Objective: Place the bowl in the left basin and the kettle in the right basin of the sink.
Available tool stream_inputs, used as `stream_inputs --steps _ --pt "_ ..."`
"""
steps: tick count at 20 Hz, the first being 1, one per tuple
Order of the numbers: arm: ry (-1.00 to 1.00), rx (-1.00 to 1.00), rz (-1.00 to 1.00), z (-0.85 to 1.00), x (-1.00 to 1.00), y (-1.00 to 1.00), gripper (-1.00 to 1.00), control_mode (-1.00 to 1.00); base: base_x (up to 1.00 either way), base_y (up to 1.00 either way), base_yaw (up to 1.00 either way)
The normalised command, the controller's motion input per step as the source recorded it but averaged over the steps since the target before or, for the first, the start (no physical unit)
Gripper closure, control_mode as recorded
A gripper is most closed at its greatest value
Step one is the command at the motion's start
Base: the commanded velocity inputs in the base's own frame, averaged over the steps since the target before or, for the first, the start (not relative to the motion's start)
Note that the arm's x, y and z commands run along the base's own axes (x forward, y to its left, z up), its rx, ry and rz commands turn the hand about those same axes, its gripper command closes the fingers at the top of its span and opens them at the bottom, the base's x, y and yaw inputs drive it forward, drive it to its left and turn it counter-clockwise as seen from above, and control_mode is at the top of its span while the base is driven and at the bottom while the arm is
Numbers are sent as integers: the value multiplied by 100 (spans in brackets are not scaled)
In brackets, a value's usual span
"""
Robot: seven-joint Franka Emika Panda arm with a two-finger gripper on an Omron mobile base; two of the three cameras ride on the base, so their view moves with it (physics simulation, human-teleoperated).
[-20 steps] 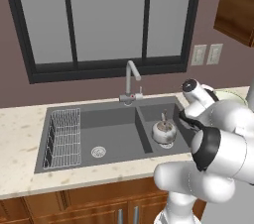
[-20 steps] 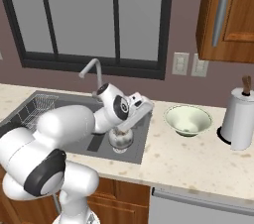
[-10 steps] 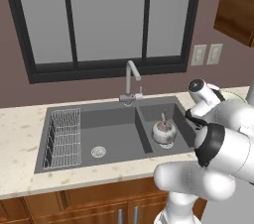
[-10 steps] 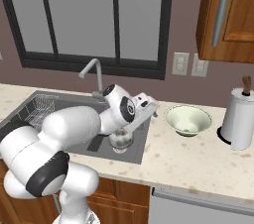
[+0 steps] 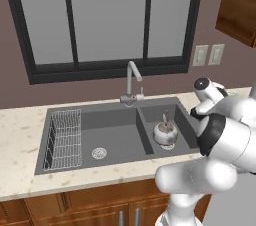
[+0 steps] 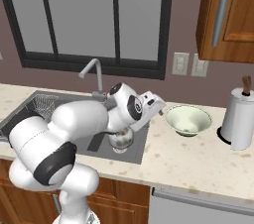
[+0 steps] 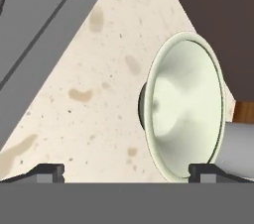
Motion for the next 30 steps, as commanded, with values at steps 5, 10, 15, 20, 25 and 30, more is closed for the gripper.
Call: stream_inputs --steps 5,10,15,20,25,30 --pt "1 0 1 0 16 -15 -100 -100 0 0 0" --pt "3 0 2 0 11 -19 -100 -100 0 0 0" --pt "4 0 3 0 4 -20 -100 -100 0 0 0" --pt "4 0 4 0 0 -5 -100 -100 0 0 0" --pt "1 0 4 -7 13 0 -100 -100 0 0 0" --pt "1 0 6 -6 15 0 -100 -100 0 0 0"
